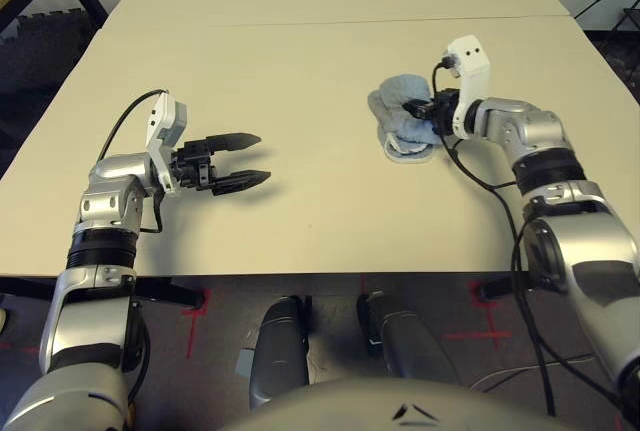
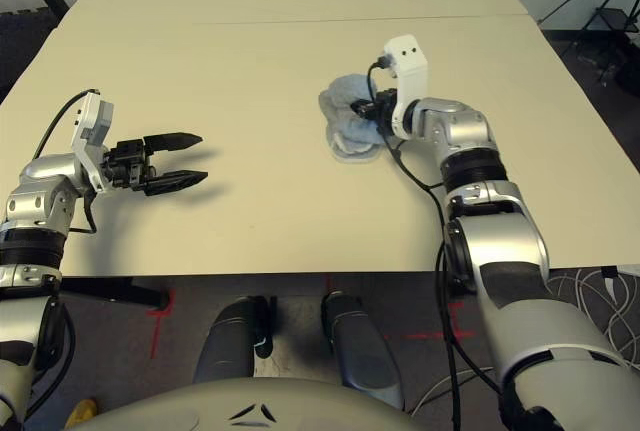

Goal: Wipe the water off the table with a rag.

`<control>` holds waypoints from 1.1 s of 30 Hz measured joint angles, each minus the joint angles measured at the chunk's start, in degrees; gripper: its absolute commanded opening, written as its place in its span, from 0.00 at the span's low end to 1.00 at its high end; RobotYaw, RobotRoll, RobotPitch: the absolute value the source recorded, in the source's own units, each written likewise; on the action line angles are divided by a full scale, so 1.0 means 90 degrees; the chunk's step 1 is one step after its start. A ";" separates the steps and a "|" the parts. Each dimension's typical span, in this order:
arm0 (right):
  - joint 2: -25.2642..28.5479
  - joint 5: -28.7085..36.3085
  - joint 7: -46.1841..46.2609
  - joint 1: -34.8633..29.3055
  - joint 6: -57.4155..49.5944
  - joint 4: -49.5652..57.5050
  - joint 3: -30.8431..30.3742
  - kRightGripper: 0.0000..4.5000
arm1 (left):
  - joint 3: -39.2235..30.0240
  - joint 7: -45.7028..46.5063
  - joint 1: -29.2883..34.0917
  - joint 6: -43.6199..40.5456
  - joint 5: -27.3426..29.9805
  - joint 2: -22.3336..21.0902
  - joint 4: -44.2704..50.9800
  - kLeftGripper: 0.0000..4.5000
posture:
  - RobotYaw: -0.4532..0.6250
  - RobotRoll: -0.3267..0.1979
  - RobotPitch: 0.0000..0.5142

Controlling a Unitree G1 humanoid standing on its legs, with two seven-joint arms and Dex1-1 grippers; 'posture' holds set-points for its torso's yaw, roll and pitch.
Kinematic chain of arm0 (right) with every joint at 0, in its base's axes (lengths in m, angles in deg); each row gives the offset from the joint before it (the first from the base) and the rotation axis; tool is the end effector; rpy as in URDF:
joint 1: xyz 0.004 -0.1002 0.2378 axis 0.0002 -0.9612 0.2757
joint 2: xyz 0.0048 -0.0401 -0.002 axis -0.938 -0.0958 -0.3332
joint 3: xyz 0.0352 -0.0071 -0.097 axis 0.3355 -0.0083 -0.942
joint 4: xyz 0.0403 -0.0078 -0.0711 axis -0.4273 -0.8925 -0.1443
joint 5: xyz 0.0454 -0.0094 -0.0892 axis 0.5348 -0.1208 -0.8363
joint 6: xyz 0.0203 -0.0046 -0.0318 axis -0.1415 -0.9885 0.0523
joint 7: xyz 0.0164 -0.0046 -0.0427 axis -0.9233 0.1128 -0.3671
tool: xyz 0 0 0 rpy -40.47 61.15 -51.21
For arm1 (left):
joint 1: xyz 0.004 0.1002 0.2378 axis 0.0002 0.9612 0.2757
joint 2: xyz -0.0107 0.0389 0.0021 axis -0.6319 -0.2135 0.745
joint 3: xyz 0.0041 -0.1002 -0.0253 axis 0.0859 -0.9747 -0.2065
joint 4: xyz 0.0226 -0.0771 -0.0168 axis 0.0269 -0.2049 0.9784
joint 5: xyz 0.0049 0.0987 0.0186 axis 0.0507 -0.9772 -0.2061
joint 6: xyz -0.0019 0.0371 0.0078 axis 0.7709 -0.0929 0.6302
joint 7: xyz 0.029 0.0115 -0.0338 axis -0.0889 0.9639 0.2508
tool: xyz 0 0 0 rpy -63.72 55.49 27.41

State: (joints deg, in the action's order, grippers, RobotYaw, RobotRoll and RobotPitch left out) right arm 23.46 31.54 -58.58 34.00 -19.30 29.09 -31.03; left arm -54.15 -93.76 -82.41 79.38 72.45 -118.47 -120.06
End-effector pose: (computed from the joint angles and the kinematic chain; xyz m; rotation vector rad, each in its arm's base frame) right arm 0.3500 -0.2222 0.1602 0.0019 0.4022 0.5848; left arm 0.2887 0.3031 0.1376 0.0900 0.1144 -1.2115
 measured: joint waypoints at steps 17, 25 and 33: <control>0.1350 0.1176 -0.0732 0.0178 -0.2410 0.1738 0.0709 0.03 | 0.0064 -0.0005 -0.0082 0.0077 -0.0032 0.0097 -0.0068 1.00 | 0.21 0.62 0.26; 0.2000 0.0986 -0.1052 -0.0256 -0.2411 0.1604 0.0457 0.03 | 0.0063 -0.0004 -0.0084 0.0083 -0.0032 0.0097 -0.0082 1.00 | 0.21 0.62 0.27; 0.2146 0.0346 -0.0815 -0.0598 -0.1186 0.0358 0.0438 0.03 | 0.0063 -0.0004 -0.0110 0.0085 -0.0032 0.0095 -0.0123 1.00 | 0.21 0.62 0.27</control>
State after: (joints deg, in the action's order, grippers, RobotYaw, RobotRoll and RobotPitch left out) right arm 42.78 34.66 -65.92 28.62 -29.97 32.31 -27.09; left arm -53.58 -93.80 -83.39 80.14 72.16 -117.61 -121.16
